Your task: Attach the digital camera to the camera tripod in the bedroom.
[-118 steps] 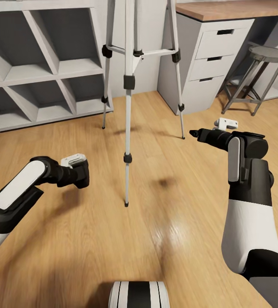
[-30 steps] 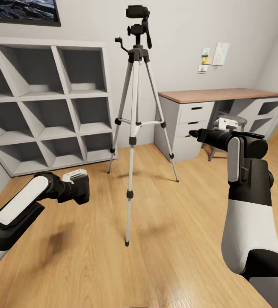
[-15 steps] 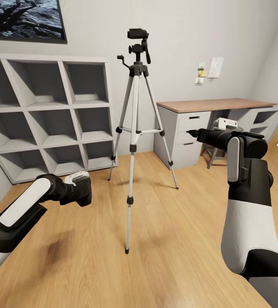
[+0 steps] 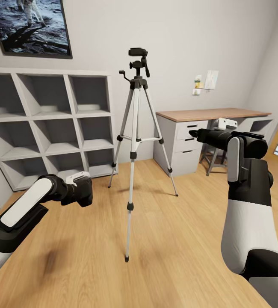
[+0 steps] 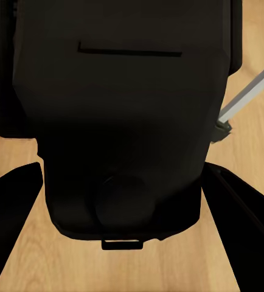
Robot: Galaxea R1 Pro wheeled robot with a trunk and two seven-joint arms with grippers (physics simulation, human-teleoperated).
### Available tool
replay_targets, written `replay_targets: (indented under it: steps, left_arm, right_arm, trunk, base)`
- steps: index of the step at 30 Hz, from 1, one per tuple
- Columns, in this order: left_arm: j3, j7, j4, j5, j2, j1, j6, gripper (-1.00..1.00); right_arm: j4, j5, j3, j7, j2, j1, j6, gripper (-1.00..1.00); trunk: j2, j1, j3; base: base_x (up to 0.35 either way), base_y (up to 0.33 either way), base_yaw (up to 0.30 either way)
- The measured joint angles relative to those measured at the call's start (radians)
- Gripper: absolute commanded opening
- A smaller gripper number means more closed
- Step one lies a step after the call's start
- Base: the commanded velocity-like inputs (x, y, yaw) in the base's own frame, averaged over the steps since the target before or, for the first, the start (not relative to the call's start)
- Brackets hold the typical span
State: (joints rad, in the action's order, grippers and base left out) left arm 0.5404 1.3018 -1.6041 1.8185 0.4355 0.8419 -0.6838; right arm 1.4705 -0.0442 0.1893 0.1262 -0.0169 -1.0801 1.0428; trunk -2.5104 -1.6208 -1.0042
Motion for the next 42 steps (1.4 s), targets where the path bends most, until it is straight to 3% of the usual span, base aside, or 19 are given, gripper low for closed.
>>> replay_targets:
  steps: [34,42]
  left_arm:
    - [0.003,0.001,0.003,-0.001,-0.001,-0.002,0.002,-1.00]
    - [0.000,0.003,0.004,-0.003,0.000,-0.044,0.006,-1.00]
  right_arm:
    - [0.002,-0.001,0.000,0.003,0.001,0.000,0.000,1.00]
    - [0.003,0.000,0.000,0.003,0.000,0.000,0.000,1.00]
  trunk:
    - [0.008,0.015,0.132]
    - [0.010,0.019,0.163]
  base:
    - [0.000,0.000,0.000]
    - [0.000,0.000,0.000]
